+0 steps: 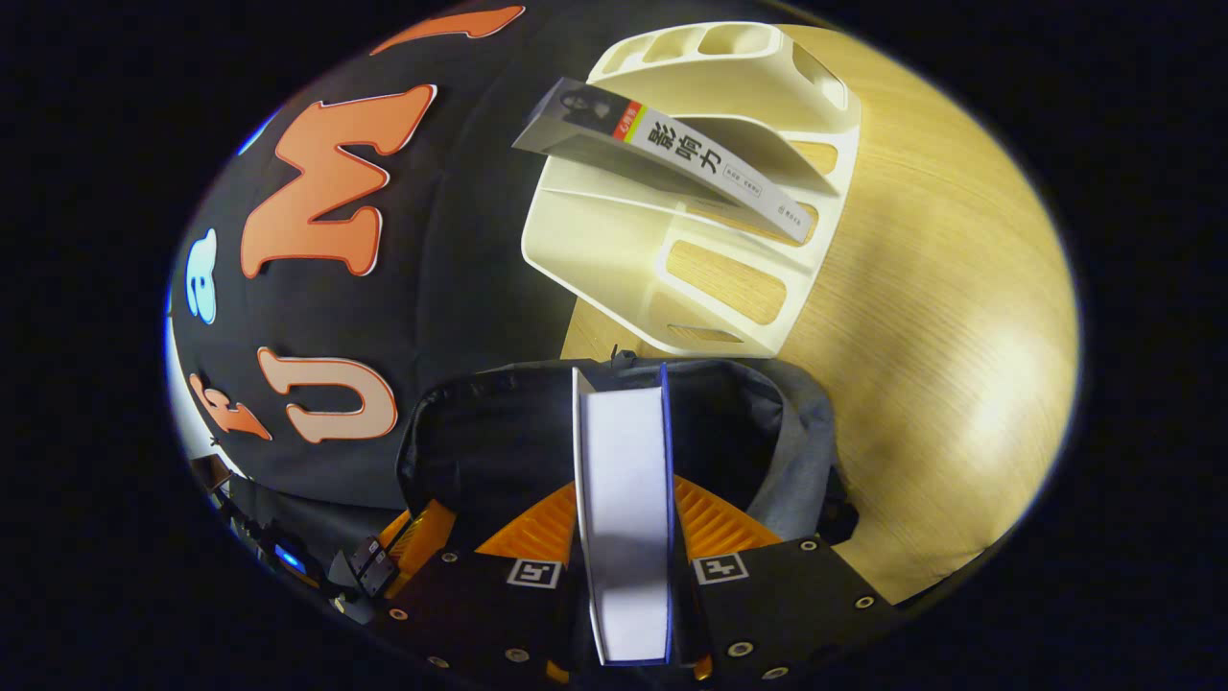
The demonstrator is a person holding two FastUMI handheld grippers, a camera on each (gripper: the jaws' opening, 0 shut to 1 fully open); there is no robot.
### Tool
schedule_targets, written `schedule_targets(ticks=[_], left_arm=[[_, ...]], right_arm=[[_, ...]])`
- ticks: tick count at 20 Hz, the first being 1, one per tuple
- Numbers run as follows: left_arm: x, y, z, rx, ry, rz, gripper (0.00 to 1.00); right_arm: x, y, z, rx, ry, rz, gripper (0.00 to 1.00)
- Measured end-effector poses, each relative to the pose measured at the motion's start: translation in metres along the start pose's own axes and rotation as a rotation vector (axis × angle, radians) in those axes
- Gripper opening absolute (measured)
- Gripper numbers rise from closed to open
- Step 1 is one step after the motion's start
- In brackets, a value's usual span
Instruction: Open the schoolbag, grab two books from the bookshelf and put them into the schoolbag.
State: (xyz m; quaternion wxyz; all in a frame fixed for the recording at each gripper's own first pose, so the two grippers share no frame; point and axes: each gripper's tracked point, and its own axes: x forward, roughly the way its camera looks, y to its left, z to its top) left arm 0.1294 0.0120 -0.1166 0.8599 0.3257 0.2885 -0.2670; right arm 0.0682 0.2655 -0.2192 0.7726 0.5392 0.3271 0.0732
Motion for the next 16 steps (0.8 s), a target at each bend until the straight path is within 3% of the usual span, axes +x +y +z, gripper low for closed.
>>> schedule_targets(ticks=[4, 10, 14, 16], left_arm=[[-0.002, 0.001, 0.000, -0.023, -0.005, 0.009, 0.04], [-0.010, -0.002, 0.003, -0.028, -0.015, 0.002, 0.04], [-0.013, 0.005, -0.006, -0.025, -0.002, 0.031, 0.04], [-0.012, 0.007, -0.015, -0.041, 0.008, 0.029, 0.04]], right_arm=[[0.043, -0.008, -0.018, 0.012, -0.016, -0.004, 0.35], [0.094, 0.007, -0.033, 0.043, -0.074, 0.052, 0.37], [0.116, -0.001, -0.040, 0.047, -0.069, -0.012, 0.39], [0.114, -0.014, -0.038, 0.032, -0.060, -0.066, 0.52]])
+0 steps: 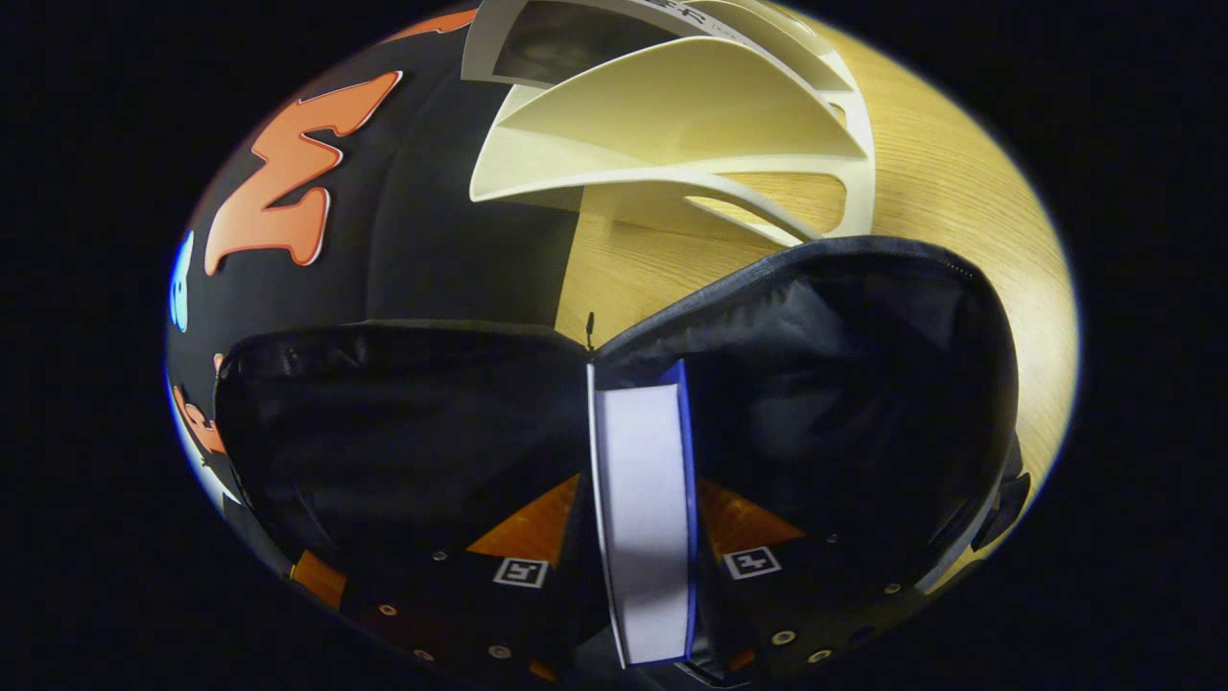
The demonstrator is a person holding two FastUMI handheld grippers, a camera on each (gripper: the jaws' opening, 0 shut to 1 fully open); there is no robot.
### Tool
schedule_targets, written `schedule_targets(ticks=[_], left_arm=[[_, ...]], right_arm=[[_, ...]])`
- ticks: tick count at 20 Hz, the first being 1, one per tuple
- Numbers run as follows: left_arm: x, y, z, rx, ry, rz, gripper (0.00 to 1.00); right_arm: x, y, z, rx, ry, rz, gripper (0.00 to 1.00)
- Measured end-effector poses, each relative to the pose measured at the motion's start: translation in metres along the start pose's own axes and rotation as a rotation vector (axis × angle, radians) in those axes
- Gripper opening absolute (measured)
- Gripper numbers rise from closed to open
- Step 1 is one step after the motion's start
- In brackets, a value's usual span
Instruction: Open the schoolbag, grab two books from the bookshelf and put them into the schoolbag.
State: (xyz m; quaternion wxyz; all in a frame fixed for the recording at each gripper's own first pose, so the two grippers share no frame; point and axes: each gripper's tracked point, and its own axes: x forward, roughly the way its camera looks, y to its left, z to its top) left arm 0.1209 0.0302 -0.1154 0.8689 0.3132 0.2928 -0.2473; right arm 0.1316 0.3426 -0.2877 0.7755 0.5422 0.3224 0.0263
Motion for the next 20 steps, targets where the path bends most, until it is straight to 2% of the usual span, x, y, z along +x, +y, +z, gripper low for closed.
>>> schedule_targets(ticks=[2, 3, 5, 10, 15, 20], left_arm=[[-0.001, -0.004, -0.006, -0.032, 0.001, -0.024, 0.04], [-0.001, -0.004, -0.006, -0.042, -0.001, -0.031, 0.04], [-0.001, -0.004, -0.007, -0.052, -0.008, -0.041, 0.04], [-0.003, -0.009, -0.014, -0.066, -0.007, -0.063, 0.04], [-0.002, -0.011, -0.021, -0.096, -0.004, -0.086, 0.04], [-0.004, -0.015, -0.024, -0.082, -0.013, -0.107, 0.04]], right_arm=[[-0.005, -0.011, -0.010, 0.000, 0.045, -0.030, 0.69], [-0.010, -0.010, -0.011, -0.009, 0.050, -0.027, 0.83], [-0.028, -0.012, -0.001, -0.052, 0.027, -0.041, 0.96], [-0.059, -0.028, 0.038, -0.122, -0.032, -0.072, 0.98], [-0.108, -0.051, 0.080, -0.185, -0.073, -0.106, 0.98], [-0.169, -0.094, 0.124, -0.338, -0.092, -0.243, 0.98]])
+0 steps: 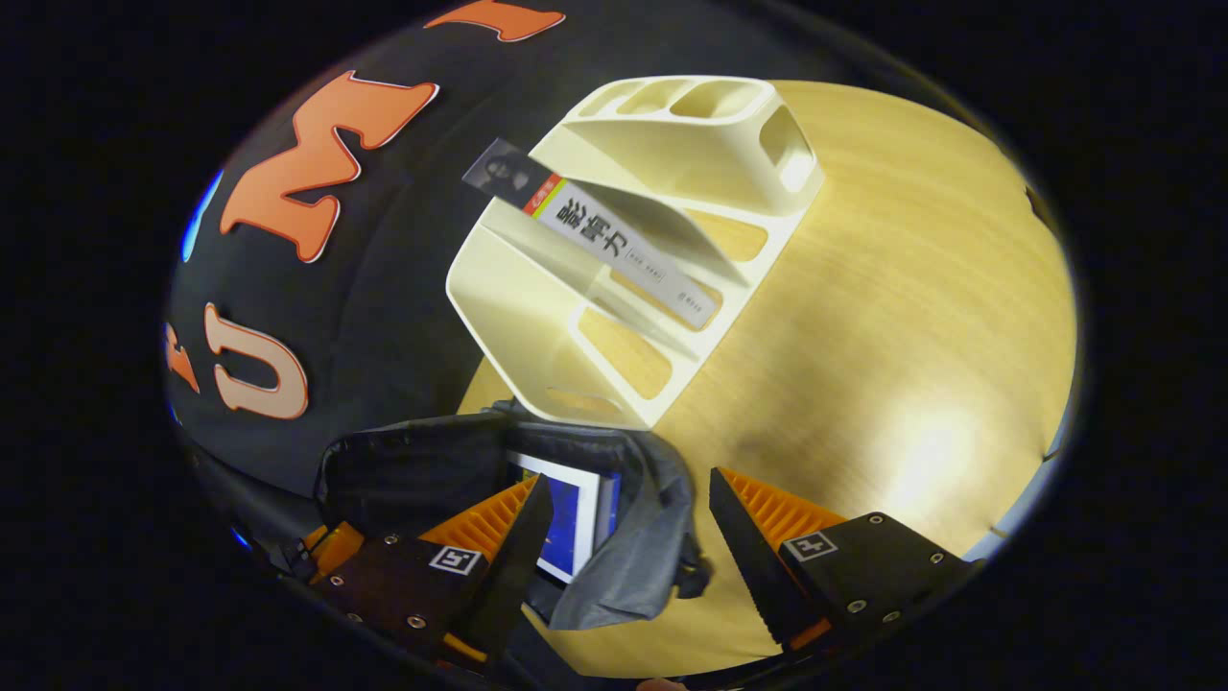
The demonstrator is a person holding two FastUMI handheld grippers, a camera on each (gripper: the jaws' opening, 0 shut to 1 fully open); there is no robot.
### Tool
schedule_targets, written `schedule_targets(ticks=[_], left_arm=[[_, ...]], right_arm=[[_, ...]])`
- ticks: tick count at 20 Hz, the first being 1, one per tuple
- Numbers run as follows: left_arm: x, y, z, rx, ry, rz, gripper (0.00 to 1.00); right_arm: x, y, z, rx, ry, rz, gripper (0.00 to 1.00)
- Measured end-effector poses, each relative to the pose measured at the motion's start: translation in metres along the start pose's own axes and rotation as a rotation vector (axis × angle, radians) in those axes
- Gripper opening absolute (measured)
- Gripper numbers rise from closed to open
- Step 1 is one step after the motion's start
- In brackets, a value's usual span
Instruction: Open the schoolbag, grab two books from the bookshelf and put them into the schoolbag.
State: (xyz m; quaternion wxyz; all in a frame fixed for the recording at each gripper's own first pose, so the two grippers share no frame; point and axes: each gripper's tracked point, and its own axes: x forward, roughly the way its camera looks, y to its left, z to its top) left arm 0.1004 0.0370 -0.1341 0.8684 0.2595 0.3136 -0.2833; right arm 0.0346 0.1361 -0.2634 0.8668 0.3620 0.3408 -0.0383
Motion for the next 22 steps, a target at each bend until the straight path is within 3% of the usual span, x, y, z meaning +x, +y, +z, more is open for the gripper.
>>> schedule_targets(ticks=[4, 7, 9, 10, 15, 19, 22], left_arm=[[-0.001, -0.004, -0.001, 0.026, -0.003, -0.005, 0.04], [-0.002, -0.008, -0.001, 0.028, -0.010, -0.011, 0.04], [-0.004, -0.008, -0.002, 0.026, -0.013, 0.003, 0.00], [-0.004, -0.008, -0.002, 0.021, -0.009, 0.010, 0.04], [-0.006, -0.013, -0.003, -0.007, 0.003, 0.033, 0.04], [-0.006, -0.011, -0.008, -0.038, 0.007, 0.059, 0.04], [-0.007, -0.011, -0.009, -0.055, 0.017, 0.063, 0.04]], right_arm=[[-0.045, -0.033, 0.036, -0.180, -0.009, -0.116, 0.98], [-0.077, -0.034, 0.066, -0.370, -0.005, -0.181, 0.98], [-0.095, -0.019, 0.083, -0.438, 0.020, -0.181, 0.99], [-0.103, -0.010, 0.093, -0.467, 0.027, -0.178, 0.98], [-0.120, 0.053, 0.147, -0.574, 0.048, -0.136, 0.98], [-0.101, 0.092, 0.184, -0.733, 0.059, -0.179, 0.98], [-0.067, 0.118, 0.197, -0.762, 0.116, -0.187, 0.98]])
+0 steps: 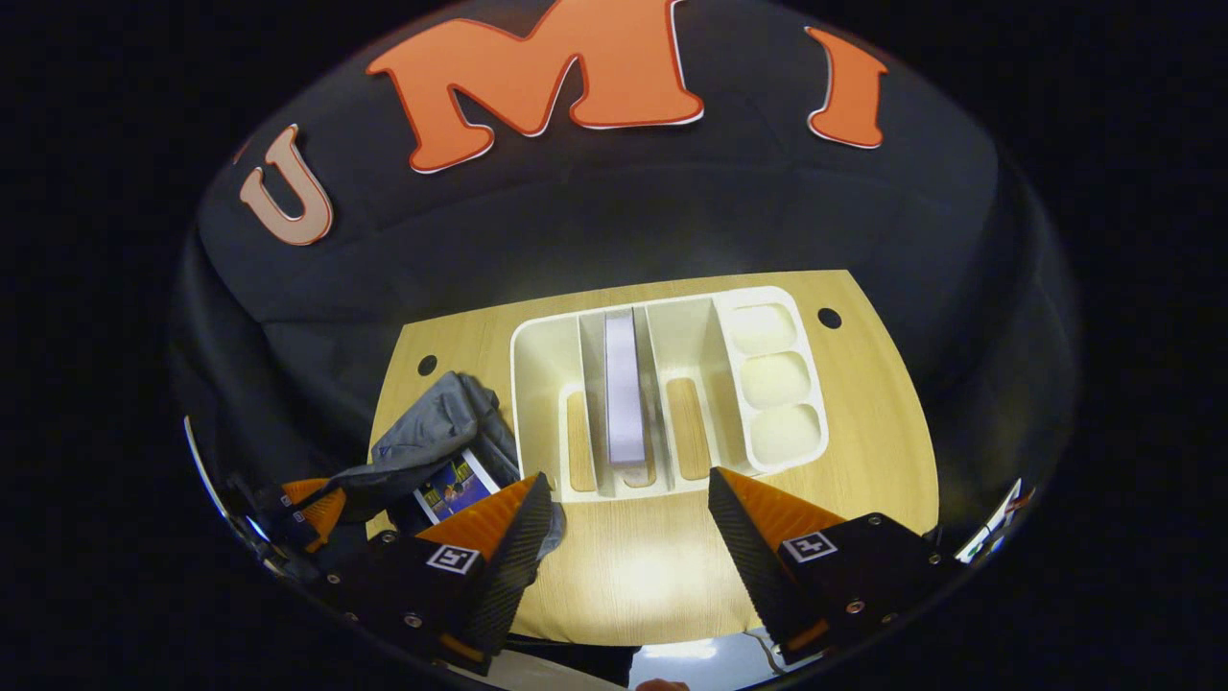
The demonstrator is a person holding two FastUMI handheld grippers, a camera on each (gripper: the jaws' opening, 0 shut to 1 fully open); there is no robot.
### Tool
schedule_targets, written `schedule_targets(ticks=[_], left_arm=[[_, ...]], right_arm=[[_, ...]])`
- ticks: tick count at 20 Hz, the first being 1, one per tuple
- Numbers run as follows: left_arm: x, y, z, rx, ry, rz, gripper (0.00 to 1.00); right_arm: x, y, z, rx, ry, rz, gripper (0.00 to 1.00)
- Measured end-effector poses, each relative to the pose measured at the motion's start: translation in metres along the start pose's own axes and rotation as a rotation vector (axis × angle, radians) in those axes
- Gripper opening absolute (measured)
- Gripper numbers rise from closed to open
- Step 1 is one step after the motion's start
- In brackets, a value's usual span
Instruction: Open the schoolbag, grab two books from the bookshelf and put them into the schoolbag.
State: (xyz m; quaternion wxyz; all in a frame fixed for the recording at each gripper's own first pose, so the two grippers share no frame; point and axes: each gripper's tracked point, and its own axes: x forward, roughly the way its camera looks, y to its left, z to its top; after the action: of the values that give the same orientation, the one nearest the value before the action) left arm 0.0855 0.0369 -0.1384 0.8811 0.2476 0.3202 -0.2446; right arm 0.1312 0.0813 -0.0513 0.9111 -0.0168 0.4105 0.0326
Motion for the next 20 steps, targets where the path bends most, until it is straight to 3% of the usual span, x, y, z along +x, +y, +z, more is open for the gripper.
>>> schedule_targets(ticks=[3, 12, 14, 17, 20], left_arm=[[-0.002, 0.005, -0.001, -0.015, 0.007, 0.007, 0.04], [0.002, 0.011, -0.001, -0.010, 0.030, -0.001, 0.04], [0.004, 0.013, 0.000, -0.006, 0.033, 0.006, 0.04], [0.007, 0.013, -0.001, -0.014, 0.040, 0.003, 0.04], [0.009, 0.016, 0.000, -0.006, 0.039, 0.003, 0.04]], right_arm=[[0.043, -0.005, 0.020, -0.043, 0.064, -0.058, 0.99], [0.132, -0.001, 0.021, -0.026, 0.244, -0.081, 0.99], [0.141, -0.006, 0.024, -0.009, 0.259, -0.094, 0.93], [0.151, -0.008, 0.020, -0.008, 0.276, -0.097, 0.72], [0.156, -0.004, 0.016, -0.014, 0.293, -0.090, 0.64]])
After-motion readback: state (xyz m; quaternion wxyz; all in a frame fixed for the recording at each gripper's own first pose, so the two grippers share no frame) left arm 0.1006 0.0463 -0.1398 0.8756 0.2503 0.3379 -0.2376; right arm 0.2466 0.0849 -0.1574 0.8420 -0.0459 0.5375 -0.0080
